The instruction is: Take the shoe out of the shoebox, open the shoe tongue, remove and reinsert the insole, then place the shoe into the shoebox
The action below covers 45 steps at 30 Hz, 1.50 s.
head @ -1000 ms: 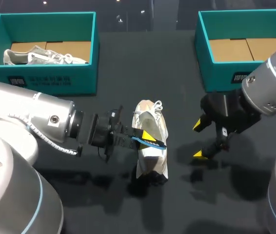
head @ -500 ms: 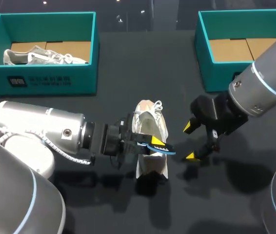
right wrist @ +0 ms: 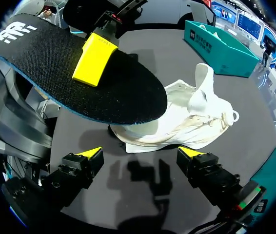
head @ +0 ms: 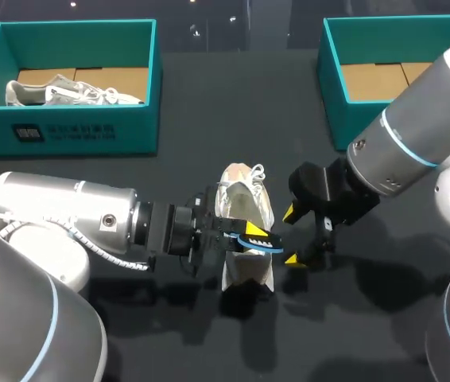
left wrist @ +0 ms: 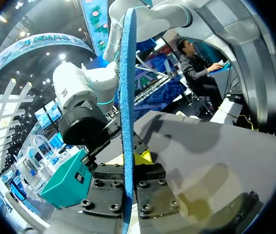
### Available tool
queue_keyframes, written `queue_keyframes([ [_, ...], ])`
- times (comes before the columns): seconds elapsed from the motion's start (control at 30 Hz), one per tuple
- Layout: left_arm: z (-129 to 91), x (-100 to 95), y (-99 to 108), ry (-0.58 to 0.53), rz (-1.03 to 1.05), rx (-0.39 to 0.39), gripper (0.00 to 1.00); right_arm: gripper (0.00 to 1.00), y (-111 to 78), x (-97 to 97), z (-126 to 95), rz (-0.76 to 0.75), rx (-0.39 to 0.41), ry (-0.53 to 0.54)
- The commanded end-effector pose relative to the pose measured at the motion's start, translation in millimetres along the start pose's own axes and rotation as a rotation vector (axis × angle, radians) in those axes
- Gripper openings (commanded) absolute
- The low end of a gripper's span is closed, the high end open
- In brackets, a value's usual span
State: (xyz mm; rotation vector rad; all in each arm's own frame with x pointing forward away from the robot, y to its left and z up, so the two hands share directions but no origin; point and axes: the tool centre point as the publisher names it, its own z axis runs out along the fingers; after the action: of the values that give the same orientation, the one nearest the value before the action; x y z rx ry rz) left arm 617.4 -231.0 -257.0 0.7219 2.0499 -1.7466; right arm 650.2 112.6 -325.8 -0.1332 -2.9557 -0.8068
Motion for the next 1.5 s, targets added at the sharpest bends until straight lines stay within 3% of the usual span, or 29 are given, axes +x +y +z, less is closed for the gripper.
queue_keyframes([
  [0.03,-12,0.6,-2,0.005,0.002,-0.007,0.00,1.00,5.8,-7.4,16,0.004,0.014,0.001],
  [0.23,-22,1.8,0,0.003,-0.035,0.006,0.00,1.00,8.3,-8.2,24,0.012,0.040,-0.017],
  [0.8,-14,6.0,3,0.012,-0.027,0.027,0.00,1.00,11.6,-9.2,31,-0.017,0.073,-0.019],
  [1.5,-13,13.0,1,0.032,-0.004,0.052,0.00,1.00,-2.6,-14.9,48,-0.010,0.112,-0.042],
])
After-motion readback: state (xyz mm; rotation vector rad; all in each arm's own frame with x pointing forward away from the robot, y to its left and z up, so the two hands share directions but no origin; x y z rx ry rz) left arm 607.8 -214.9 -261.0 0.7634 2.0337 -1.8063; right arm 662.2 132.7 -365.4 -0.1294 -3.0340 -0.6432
